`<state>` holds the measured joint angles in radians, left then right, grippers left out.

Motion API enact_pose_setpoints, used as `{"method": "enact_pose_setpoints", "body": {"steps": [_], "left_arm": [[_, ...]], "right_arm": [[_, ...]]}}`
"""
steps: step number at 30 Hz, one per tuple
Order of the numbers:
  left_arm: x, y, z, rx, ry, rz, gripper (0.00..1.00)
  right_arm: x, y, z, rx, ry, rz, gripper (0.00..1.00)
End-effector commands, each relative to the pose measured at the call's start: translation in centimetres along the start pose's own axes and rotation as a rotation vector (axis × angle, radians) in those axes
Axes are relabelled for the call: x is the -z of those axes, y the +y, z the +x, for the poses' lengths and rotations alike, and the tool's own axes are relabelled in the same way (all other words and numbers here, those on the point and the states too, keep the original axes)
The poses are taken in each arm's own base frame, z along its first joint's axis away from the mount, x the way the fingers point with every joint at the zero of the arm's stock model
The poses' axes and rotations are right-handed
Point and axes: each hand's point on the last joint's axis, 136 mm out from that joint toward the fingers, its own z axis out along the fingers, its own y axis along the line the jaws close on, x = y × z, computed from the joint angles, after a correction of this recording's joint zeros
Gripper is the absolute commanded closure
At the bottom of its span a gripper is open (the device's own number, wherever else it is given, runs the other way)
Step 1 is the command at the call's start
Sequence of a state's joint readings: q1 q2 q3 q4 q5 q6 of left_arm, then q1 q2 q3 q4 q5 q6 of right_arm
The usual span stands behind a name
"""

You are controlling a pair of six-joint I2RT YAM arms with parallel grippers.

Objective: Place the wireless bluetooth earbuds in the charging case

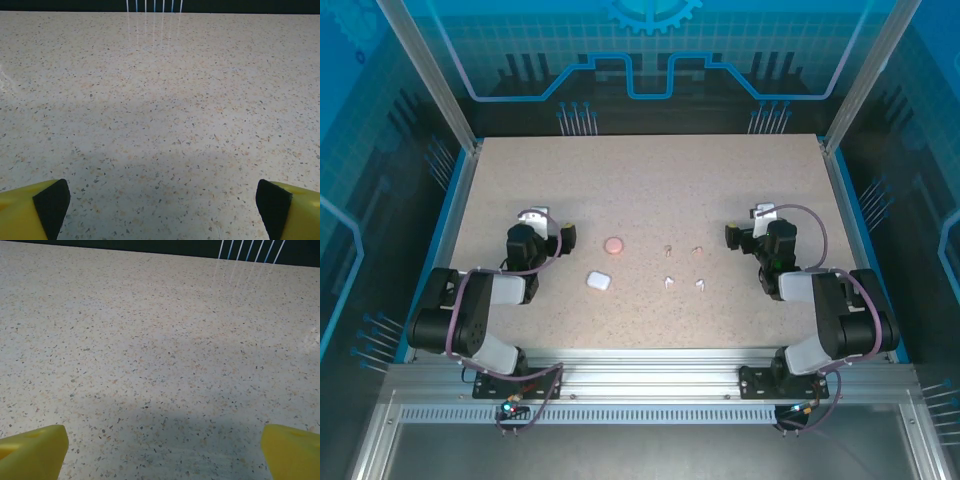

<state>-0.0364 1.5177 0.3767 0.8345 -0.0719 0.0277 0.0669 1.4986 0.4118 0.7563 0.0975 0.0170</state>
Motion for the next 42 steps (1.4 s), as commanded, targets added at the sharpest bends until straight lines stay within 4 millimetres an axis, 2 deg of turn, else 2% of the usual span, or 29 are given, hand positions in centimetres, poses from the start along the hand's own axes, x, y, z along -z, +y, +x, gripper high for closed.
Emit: {"method": "enact_pose_setpoints", "body": {"steps": [1,26,28,32,35,38,40,42], "left_arm": [[-0.2,0.2,-0.7,0.007,-0.013,0.0,0.01],[-0.2,0.2,-0.7,0.01,-0.012,0.004,0.01],[-0.2,0.3,-0.8,0.011,-0.014,0.003,0.01],[0.5,0.9,-2.3,0.03,-0.014,-0.038,0.01],[1.1,1.1,-3.4,0.036,-0.001,-0.056,0.01],[2.4,1.7,-4.6,0.074,-0.003,-0.096,0.01],[3.2,1.7,-5.3,0.122,0.01,-0.105,0.01],[4.2,1.7,-6.1,0.188,0.03,-0.11,0.01]], "right_arm": [[-0.2,-0.5,-0.7,0.005,-0.02,0.02,0.0],[-0.2,-0.5,-0.6,0.002,-0.018,0.017,0.0],[0.0,-1.0,-0.8,-0.004,-0.019,0.059,0.0],[1.5,-2.7,-3.0,-0.05,0.021,0.156,0.0],[2.8,-3.2,-3.9,-0.133,0.069,0.185,0.0],[4.4,-4.4,-3.8,-0.29,0.149,0.264,0.0],[5.9,-5.6,-2.7,-0.447,0.231,0.363,0.0],[6.1,-4.5,-2.0,-0.493,0.287,0.291,0.0]]}}
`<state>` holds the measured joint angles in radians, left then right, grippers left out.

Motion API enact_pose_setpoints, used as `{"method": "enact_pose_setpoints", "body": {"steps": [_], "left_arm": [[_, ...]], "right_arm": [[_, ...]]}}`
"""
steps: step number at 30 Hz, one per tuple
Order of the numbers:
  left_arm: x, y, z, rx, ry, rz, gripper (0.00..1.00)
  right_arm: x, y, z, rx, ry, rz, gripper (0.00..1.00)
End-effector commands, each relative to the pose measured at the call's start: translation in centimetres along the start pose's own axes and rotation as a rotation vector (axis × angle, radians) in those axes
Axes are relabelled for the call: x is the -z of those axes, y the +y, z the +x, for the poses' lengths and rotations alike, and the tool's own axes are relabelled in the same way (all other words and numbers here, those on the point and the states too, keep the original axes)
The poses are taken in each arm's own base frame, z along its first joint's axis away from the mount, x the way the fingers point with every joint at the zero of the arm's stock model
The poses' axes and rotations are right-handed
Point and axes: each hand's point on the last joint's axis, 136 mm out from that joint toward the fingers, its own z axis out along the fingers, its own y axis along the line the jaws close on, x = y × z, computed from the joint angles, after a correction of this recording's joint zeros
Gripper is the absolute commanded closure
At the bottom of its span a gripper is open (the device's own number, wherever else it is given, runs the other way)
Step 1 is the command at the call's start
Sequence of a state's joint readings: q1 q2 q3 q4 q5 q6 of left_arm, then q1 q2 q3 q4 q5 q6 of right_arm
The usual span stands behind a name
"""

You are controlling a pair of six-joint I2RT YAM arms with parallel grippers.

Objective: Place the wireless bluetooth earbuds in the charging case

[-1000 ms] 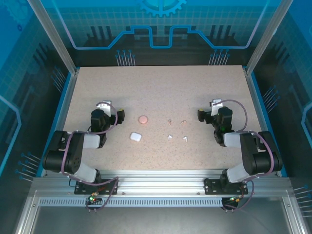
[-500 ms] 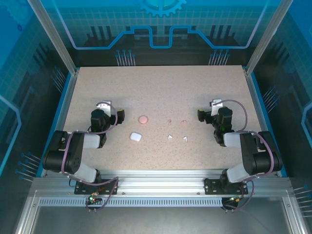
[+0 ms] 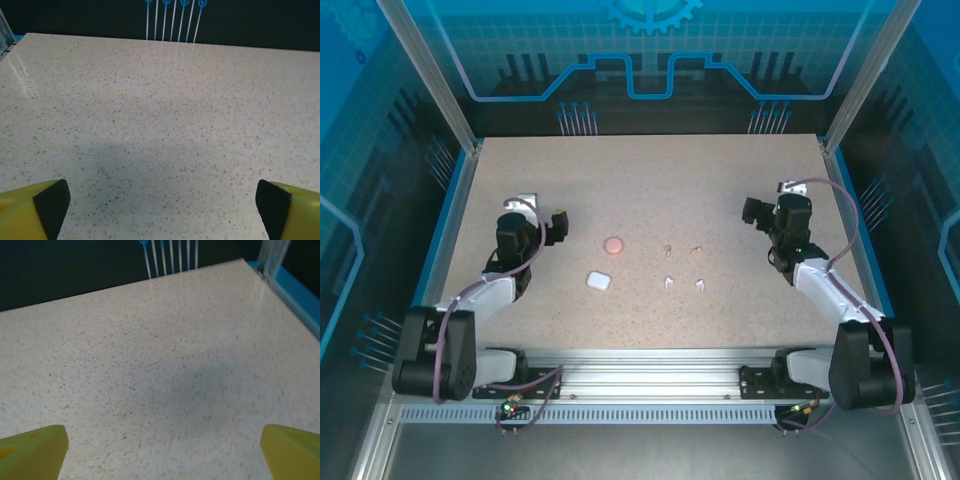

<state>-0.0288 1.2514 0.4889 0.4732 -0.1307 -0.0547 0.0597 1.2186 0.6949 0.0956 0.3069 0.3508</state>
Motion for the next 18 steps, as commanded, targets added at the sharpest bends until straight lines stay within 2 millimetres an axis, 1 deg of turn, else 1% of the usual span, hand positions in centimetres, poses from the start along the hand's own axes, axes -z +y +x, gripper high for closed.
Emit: {"method": "enact_pose_setpoints", "body": {"steps": [1,4,6,10,12,13,15,16,17,18], "left_arm": [[1.7,0.8,-1.1,0.146,0.054,-0.057,0.01],[3.3,0.4,-1.9,0.274,0.051,-0.046,0.01],[4.3,-0.1,-2.2,0.35,0.06,-0.035,0.01],[5.7,-1.3,-1.7,0.445,0.118,0.0,0.01],[6.0,-1.9,-1.0,0.476,0.16,0.011,0.01],[6.1,-2.1,-0.7,0.485,0.177,0.016,0.01],[6.1,-2.4,0.1,0.503,0.219,0.019,0.01],[6.0,-2.5,0.3,0.514,0.234,0.016,0.01],[5.9,-2.6,0.6,0.523,0.254,0.014,0.01],[5.6,-2.8,0.7,0.527,0.271,0.018,0.01]], "right_arm": [[1.2,-1.8,5.0,-0.151,0.236,0.074,0.0],[2.2,-0.8,6.2,-0.132,0.291,0.045,0.0],[3.2,0.4,6.9,-0.096,0.329,0.007,0.0],[5.6,3.1,8.5,-0.051,0.43,-0.049,0.02],[7.0,5.0,9.1,-0.021,0.469,-0.08,0.03],[7.5,5.7,9.3,-0.017,0.48,-0.078,0.03],[8.8,8.0,9.9,-0.008,0.516,-0.119,0.04],[9.3,8.7,10.6,-0.004,0.538,-0.122,0.05],[10.0,10.3,10.0,-0.014,0.54,-0.146,0.05],[10.5,11.5,10.4,-0.011,0.558,-0.16,0.06]]}}
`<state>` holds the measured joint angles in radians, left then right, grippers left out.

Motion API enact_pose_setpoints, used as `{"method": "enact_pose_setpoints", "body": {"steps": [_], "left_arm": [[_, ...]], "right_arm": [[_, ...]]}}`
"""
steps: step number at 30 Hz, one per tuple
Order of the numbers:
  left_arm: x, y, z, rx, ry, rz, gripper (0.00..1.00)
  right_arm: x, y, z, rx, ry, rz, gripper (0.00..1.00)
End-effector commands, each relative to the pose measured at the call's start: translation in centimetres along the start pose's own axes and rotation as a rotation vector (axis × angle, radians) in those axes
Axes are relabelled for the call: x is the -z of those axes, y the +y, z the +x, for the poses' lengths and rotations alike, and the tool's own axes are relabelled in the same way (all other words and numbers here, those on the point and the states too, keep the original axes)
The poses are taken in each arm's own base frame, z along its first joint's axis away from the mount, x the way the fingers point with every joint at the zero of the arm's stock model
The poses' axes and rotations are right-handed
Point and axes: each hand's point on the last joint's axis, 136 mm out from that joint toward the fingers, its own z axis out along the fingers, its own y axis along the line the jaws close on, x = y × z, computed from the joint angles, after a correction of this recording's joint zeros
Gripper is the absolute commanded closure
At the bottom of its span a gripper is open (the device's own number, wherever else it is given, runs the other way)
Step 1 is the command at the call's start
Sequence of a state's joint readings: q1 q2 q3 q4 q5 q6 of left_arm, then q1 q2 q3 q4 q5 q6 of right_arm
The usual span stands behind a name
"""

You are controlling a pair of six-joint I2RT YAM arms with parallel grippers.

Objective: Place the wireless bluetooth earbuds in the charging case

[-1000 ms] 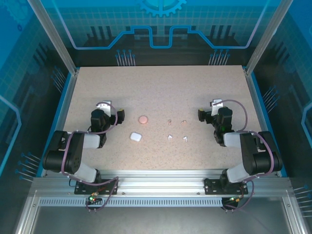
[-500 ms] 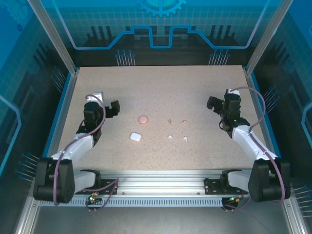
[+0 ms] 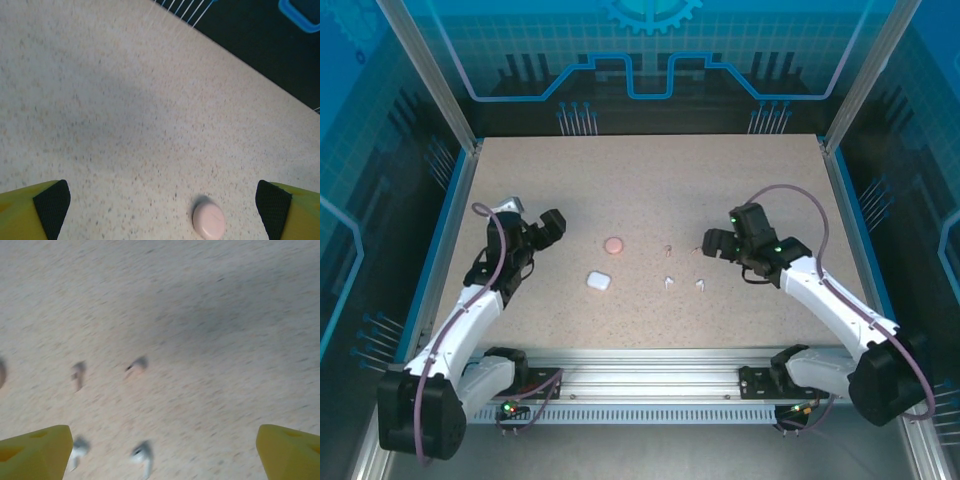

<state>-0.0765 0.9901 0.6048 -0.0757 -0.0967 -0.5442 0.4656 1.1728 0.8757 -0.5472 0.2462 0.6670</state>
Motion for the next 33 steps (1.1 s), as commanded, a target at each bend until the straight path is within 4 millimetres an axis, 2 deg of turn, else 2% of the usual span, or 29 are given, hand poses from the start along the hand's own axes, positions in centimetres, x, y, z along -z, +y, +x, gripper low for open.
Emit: {"method": "enact_pose_setpoints", "body": {"steps": [1,6,9,15,23,30,33], "left_arm": [[-0.3,-0.7,1.1,0.069,0.096,-0.001,0.01],[-1.8,-0.8,1.0,0.076,0.155,-0.049,0.01],[-2.7,-0.7,0.7,0.08,0.182,-0.094,0.01],[-4.6,-0.4,-0.5,0.061,0.235,-0.196,0.01],[-6.0,2.0,-2.1,0.181,0.213,-0.281,0.01],[-6.9,3.6,-1.8,0.283,0.21,-0.316,0.01],[-7.1,4.1,-1.9,0.298,0.205,-0.33,0.01]], "right_arm": [[1.0,2.9,1.9,-0.046,0.093,0.001,0.07],[1.1,9.2,3.7,-0.003,0.174,0.016,0.07],[0.3,12.7,4.9,0.002,0.221,0.043,0.06],[-2.6,17.5,8.6,-0.073,0.359,0.132,0.05],[-5.5,20.9,12.0,-0.128,0.439,0.251,0.04],[-7.7,23.5,12.9,-0.135,0.461,0.28,0.05],[-8.8,23.9,13.4,-0.132,0.467,0.311,0.05]]}}
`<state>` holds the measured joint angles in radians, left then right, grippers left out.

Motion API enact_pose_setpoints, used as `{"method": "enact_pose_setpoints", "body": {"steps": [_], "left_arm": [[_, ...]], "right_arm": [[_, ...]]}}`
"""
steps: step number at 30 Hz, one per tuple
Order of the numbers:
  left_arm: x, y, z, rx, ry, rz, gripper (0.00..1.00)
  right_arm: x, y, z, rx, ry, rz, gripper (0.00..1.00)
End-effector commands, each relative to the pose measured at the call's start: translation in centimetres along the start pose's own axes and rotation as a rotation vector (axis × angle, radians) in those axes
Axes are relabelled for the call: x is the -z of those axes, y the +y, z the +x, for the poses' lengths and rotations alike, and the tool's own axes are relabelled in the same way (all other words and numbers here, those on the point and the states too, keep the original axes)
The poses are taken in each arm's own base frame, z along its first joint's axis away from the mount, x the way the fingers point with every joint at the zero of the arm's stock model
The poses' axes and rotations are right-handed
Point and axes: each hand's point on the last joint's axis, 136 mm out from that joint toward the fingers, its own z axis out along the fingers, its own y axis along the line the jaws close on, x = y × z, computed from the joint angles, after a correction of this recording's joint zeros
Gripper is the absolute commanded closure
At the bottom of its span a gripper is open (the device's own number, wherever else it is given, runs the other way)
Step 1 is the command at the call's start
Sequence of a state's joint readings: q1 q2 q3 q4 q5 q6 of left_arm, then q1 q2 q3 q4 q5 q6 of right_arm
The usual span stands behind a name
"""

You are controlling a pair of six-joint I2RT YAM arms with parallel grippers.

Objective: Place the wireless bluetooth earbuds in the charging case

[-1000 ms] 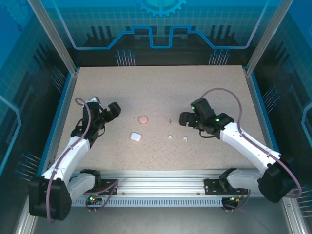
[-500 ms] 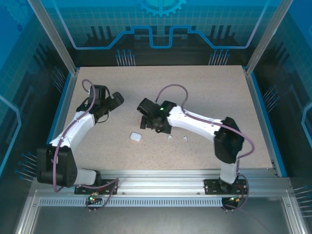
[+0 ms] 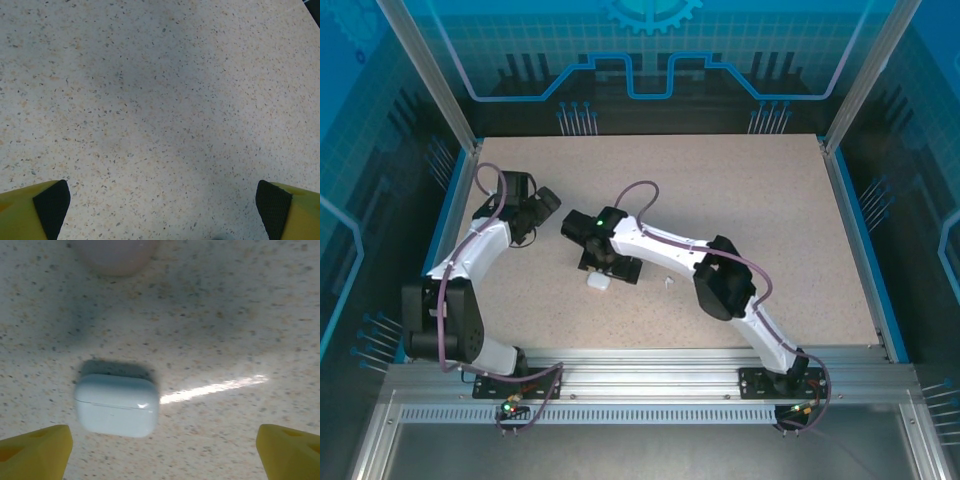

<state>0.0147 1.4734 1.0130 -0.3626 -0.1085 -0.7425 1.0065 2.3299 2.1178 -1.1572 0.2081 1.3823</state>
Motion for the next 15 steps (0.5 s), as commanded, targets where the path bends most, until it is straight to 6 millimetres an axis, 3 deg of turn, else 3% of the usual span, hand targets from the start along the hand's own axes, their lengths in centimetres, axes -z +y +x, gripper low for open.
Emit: {"method": "enact_pose_setpoints", "body": {"steps": [1,15], "left_arm": [[-0.4,0.7,-0.6,0.055,-0.006,-0.025,0.01],[-0.7,1.9,-2.0,0.092,-0.024,-0.032,0.01]], "right_arm": [[-1.1,-0.7,1.0,-0.023,0.021,0.093,0.05],[-3.4,1.8,1.8,-0.009,0.028,0.077,0.11]]}}
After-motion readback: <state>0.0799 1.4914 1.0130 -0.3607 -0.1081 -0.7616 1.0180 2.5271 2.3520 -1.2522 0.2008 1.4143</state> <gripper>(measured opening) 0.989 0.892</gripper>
